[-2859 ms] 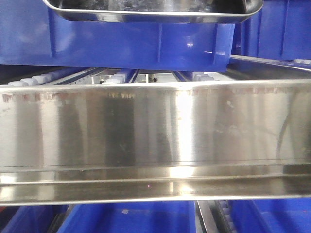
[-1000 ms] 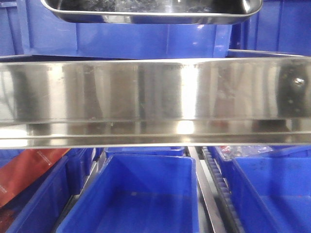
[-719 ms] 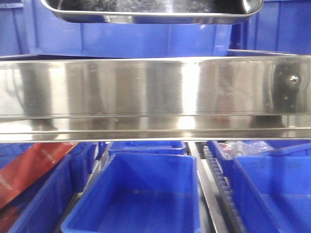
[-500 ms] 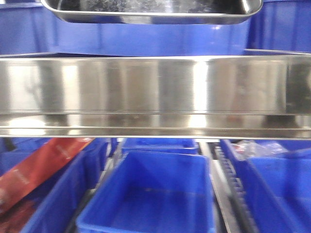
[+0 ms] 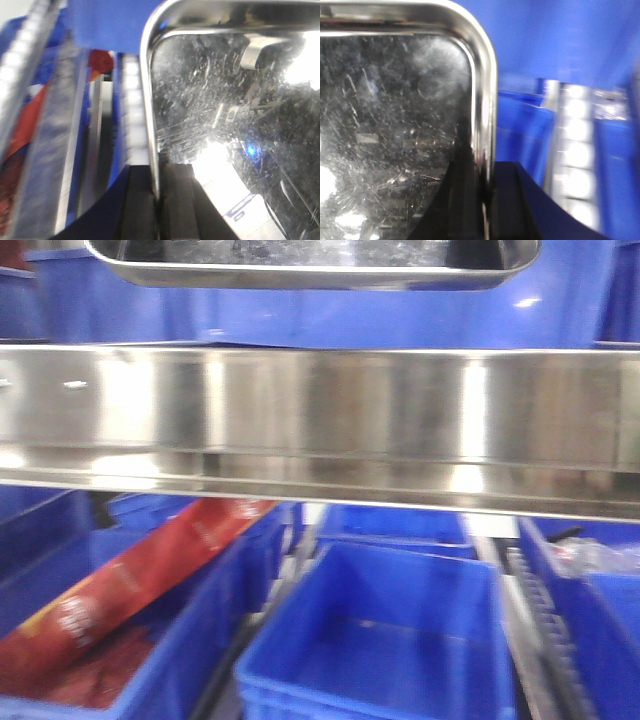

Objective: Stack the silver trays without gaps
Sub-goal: 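Hold the tray with both grippers while driving along the bin rack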

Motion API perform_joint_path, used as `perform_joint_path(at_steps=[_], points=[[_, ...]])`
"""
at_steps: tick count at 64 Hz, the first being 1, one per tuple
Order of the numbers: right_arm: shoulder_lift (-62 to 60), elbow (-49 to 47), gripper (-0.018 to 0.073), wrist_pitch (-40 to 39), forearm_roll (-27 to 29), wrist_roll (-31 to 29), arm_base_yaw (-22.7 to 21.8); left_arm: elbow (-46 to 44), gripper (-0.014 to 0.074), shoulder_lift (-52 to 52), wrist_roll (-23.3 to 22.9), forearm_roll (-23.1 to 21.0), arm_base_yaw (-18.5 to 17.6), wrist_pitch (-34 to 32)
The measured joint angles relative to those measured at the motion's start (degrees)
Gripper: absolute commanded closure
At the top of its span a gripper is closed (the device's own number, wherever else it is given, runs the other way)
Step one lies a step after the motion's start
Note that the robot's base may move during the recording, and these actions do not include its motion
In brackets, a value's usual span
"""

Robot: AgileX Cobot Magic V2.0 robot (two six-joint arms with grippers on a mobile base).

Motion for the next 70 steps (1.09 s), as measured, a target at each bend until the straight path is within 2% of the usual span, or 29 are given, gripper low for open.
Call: perform_joint_path(at_steps=[70], points=[[0.0,0.0,0.0636,0.0,0.0,0.0,0.0,0.0,0.0615,0.0,0.0,0.0,0.0,0.0]])
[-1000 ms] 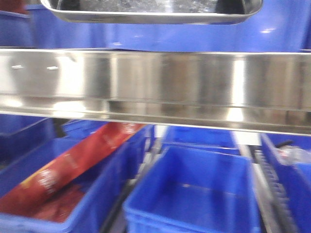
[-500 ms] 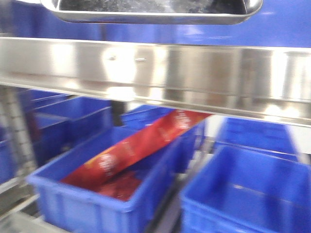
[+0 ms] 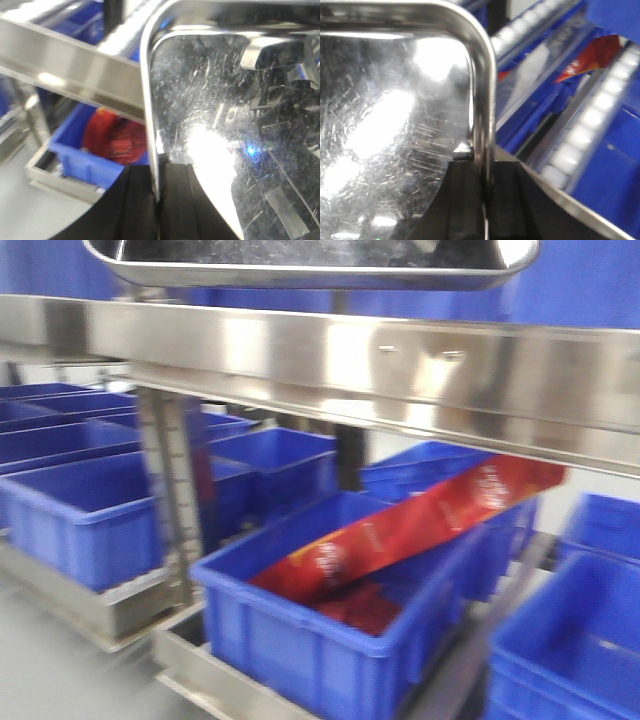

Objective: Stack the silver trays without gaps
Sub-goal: 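Hold the tray with both grippers while driving along the bin rack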

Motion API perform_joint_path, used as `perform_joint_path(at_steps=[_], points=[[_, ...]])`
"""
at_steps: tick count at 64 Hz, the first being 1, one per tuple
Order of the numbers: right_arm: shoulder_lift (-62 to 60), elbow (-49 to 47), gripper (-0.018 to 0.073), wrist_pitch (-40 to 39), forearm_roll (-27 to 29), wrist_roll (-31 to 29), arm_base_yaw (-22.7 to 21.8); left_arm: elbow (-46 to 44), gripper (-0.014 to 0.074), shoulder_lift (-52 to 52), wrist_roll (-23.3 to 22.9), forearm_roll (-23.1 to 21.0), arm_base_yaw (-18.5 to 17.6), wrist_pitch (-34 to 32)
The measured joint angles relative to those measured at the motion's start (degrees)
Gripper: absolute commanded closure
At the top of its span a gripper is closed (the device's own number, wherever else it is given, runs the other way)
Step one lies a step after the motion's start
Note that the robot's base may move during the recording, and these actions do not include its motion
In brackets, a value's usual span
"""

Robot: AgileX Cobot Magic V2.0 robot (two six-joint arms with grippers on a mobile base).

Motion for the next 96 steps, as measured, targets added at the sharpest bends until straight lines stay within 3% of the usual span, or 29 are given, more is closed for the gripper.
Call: perform_joint_path(at_steps=[96], points=[[0.0,0.0,0.0636,0.0,0.1,0.0,0.0,0.0,0.0615,0.0,0.0,0.0,0.0,0.1]])
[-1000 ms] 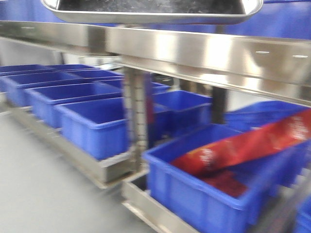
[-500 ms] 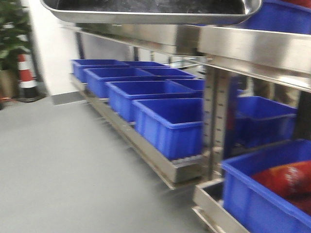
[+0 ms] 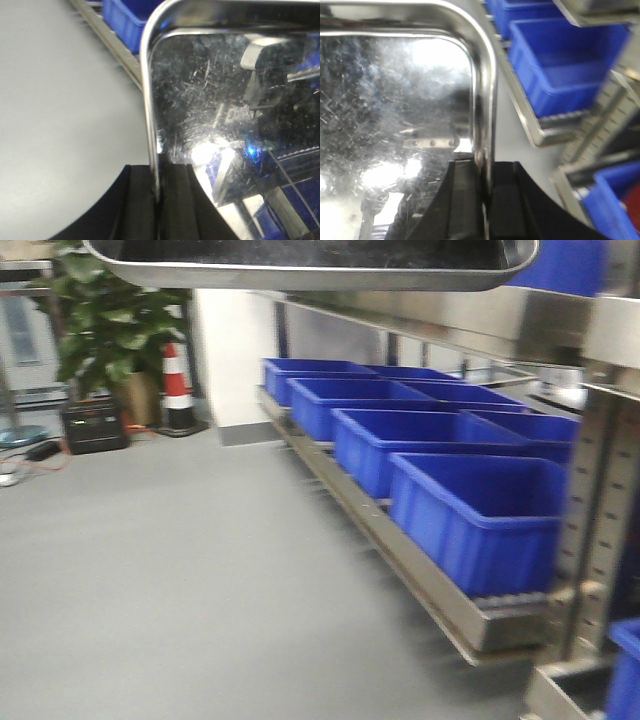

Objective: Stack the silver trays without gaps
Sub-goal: 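Hold the tray with both grippers while driving along the bin rack, then hold the tray with both grippers while turning past the plant and cone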

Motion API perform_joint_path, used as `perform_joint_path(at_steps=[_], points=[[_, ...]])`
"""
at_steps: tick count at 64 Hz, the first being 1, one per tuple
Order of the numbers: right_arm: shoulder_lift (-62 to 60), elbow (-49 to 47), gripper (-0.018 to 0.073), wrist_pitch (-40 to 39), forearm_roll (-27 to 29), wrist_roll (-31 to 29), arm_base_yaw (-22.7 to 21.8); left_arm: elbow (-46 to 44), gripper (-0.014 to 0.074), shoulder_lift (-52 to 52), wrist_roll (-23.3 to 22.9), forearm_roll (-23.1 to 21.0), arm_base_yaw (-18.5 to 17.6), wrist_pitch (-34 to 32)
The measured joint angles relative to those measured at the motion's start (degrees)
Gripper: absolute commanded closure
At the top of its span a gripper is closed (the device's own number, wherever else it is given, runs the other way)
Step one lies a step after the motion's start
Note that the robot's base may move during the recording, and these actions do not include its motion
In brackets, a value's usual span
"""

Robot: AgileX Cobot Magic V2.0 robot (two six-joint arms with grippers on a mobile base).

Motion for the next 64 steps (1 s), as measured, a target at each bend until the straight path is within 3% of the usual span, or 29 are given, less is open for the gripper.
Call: perform_joint_path(at_steps=[64], points=[[0.0,0.0,0.0636,0.0,0.0,0.0,0.0,0.0,0.0615,0.0,0.0,0.0,0.0,0.0]])
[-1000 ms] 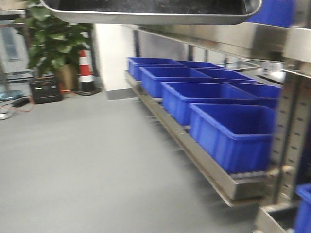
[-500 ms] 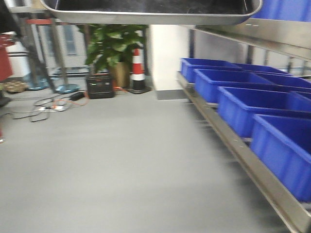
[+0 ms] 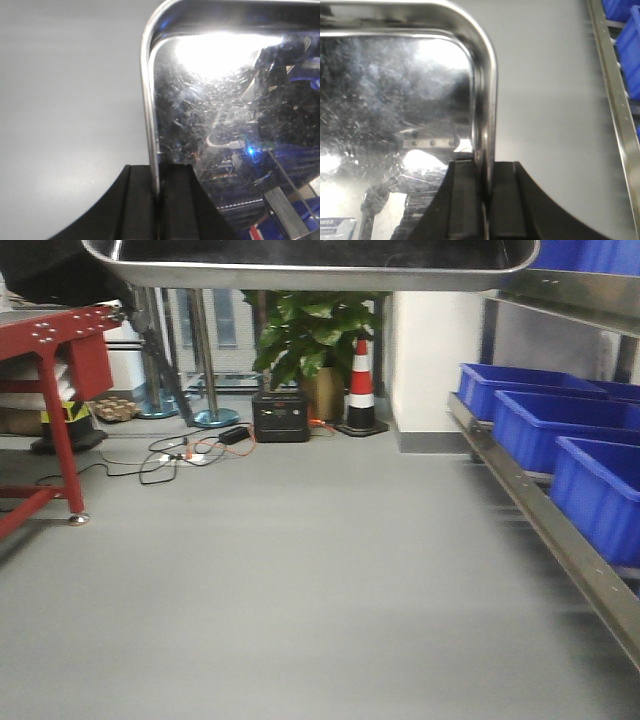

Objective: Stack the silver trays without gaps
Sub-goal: 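Hold the tray with both grippers while turning past the plant and cone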

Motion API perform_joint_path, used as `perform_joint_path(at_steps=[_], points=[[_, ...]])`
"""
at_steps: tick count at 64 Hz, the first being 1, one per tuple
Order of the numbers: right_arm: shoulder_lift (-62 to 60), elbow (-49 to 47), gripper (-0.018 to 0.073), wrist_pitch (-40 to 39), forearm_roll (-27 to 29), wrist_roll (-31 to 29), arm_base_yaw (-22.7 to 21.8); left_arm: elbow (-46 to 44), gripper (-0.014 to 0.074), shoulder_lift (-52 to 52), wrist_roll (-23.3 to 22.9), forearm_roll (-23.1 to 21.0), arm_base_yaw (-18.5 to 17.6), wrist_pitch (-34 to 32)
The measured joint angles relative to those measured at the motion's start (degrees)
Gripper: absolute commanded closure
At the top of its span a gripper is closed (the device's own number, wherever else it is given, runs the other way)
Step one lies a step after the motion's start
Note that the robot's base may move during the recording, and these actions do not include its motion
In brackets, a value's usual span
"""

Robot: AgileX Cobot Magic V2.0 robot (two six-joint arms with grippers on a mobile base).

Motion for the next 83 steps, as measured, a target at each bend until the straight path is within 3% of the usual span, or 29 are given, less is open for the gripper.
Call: perform_joint_path(at_steps=[83], points=[[0.0,0.0,0.0636,0.1,0.1,0.0,0.0,0.0,0.0615,0.0,0.0,0.0,0.0,0.0]])
